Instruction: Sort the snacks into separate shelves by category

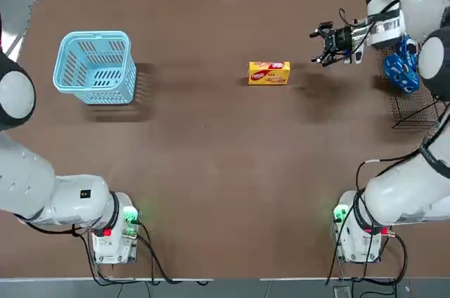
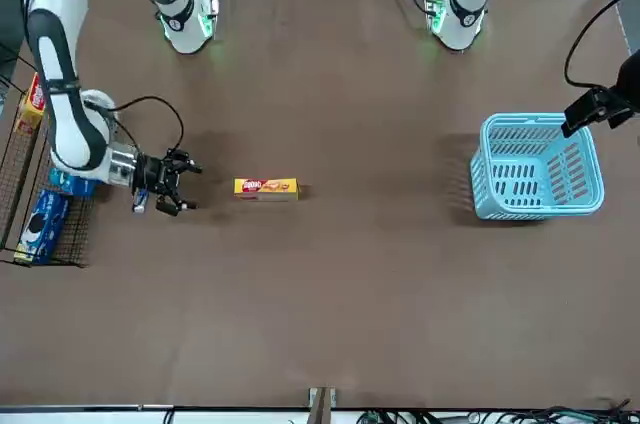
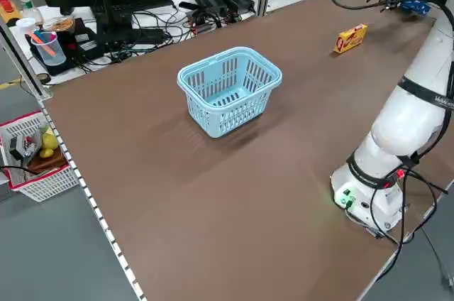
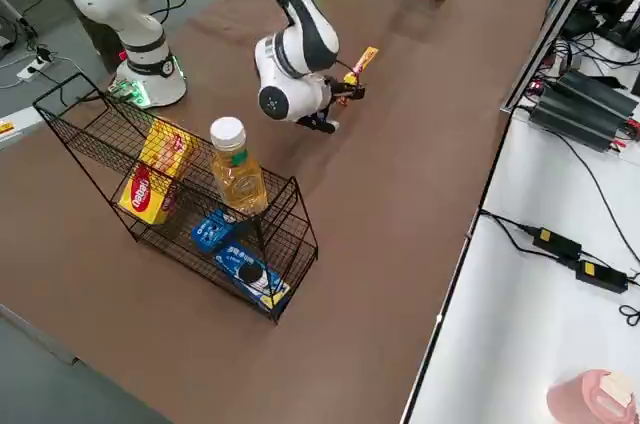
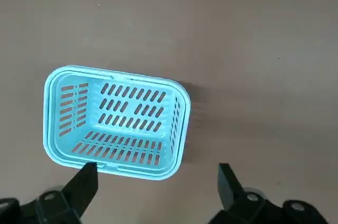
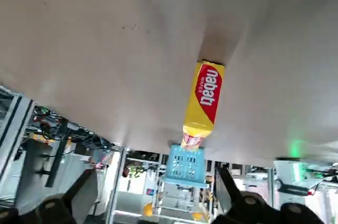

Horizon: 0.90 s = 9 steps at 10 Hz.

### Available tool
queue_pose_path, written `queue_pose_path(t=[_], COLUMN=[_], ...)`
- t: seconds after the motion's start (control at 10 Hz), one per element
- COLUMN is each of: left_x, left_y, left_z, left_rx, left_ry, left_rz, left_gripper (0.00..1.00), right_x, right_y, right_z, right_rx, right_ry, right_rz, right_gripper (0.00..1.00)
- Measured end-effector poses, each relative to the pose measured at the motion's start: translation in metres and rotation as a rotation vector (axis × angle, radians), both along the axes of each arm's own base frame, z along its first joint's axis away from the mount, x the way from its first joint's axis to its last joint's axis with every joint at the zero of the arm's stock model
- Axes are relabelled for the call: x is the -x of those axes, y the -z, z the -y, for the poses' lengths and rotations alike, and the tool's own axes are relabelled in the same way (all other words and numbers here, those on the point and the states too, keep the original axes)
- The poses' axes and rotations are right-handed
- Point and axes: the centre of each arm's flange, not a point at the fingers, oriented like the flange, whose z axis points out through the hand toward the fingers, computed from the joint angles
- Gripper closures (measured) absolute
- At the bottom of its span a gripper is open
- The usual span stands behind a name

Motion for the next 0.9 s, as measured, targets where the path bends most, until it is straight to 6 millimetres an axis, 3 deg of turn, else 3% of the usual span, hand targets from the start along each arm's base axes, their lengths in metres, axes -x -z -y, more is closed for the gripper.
queue_pose_path(t=[0.4,0.9], left_x=[-0.001,-0.002], left_y=[-0.011,-0.016], left_z=[0.000,-0.005], left_rx=[0.001,0.001], left_ry=[0.000,-0.008], left_rz=[0.032,0.054], left_gripper=[0.00,0.00], right_x=[0.002,0.013], right_y=[0.029,0.059], right_z=[-0.005,-0.032], right_rx=[-0.038,-0.053], right_ry=[0.097,0.073], right_rz=[-0.050,-0.091], right_gripper=[0.01,0.01])
